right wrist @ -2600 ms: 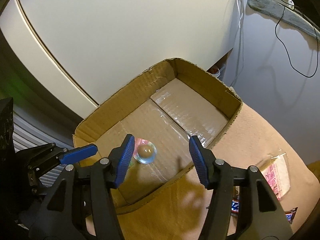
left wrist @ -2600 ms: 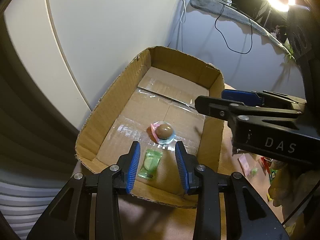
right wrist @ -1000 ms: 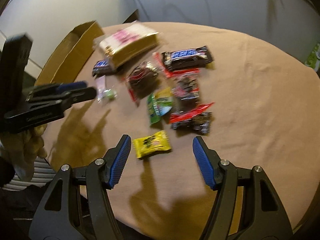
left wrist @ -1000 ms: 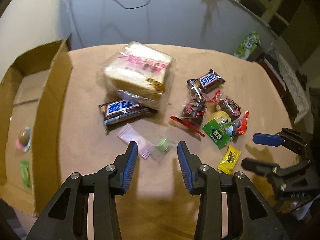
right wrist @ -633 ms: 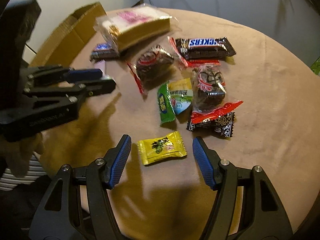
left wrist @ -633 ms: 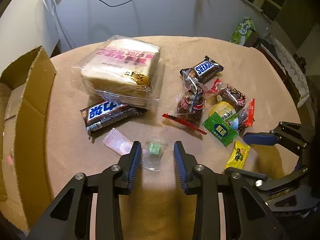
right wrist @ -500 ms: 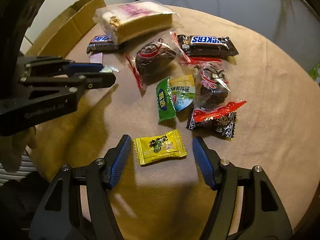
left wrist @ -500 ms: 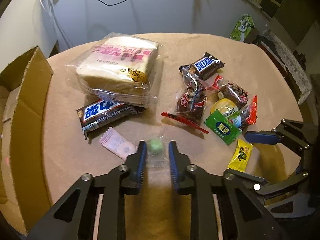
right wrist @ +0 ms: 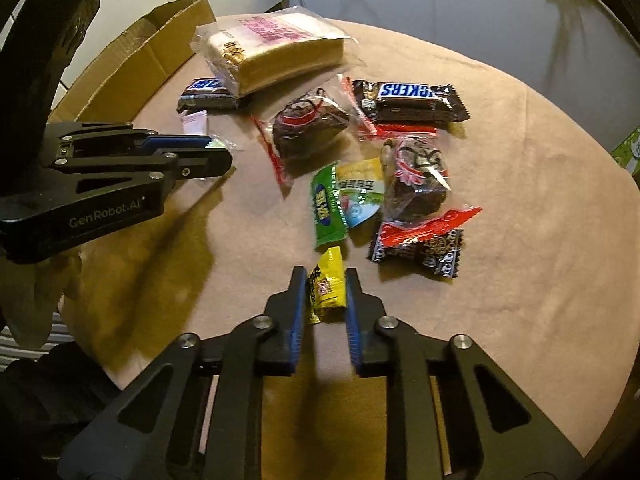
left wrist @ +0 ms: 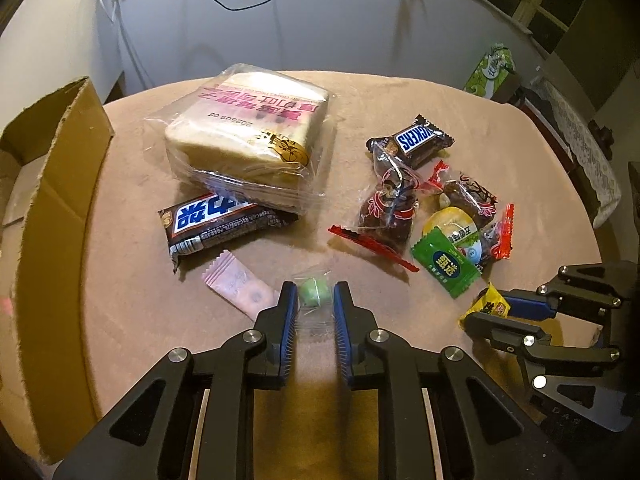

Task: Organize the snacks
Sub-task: 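Grasp the yellow candy packet with the right tool while the left tool grasps the light-green candy, then carry both candies into the cardboard box and open both tools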

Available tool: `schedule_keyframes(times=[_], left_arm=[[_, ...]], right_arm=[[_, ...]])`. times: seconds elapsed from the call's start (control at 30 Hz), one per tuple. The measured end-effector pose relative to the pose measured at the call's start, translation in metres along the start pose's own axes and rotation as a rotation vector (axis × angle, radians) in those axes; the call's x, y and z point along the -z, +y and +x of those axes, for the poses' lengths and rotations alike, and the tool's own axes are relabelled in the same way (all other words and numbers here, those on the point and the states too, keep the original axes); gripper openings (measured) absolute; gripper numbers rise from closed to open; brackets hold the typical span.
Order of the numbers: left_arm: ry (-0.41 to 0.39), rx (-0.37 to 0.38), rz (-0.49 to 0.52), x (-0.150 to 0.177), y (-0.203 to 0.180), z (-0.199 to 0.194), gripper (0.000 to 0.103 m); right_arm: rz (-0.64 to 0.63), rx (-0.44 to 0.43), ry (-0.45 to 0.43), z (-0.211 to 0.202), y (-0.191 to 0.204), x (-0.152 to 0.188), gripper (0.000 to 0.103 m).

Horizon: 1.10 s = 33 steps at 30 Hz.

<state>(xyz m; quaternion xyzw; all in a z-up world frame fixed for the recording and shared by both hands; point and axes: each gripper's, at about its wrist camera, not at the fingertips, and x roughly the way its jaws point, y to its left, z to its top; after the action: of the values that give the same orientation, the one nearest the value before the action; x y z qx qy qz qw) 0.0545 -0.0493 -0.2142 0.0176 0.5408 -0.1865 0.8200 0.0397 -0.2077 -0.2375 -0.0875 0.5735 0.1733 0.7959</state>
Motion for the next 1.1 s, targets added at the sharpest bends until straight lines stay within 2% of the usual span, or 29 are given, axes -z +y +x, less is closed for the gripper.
schedule_keyframes(times=[0.43, 0.67, 1.1], left_arm=[[-0.006, 0.011, -0.015, -0.001, 0.000, -0.002, 0.017], [-0.019, 0.018, -0.029, -0.002, 0.004, -0.011, 0.017], [-0.096, -0.025, -0.078, -0.003, 0.023, -0.046, 0.017]], right_arm=[[0.079, -0.077, -0.009, -0.005, -0.019, 0.008, 0.013], [0.082, -0.078, -0.021, -0.011, -0.023, 0.005, 0.013], [0.027, -0.104, -0.088, -0.031, 0.001, -0.028, 0.013]])
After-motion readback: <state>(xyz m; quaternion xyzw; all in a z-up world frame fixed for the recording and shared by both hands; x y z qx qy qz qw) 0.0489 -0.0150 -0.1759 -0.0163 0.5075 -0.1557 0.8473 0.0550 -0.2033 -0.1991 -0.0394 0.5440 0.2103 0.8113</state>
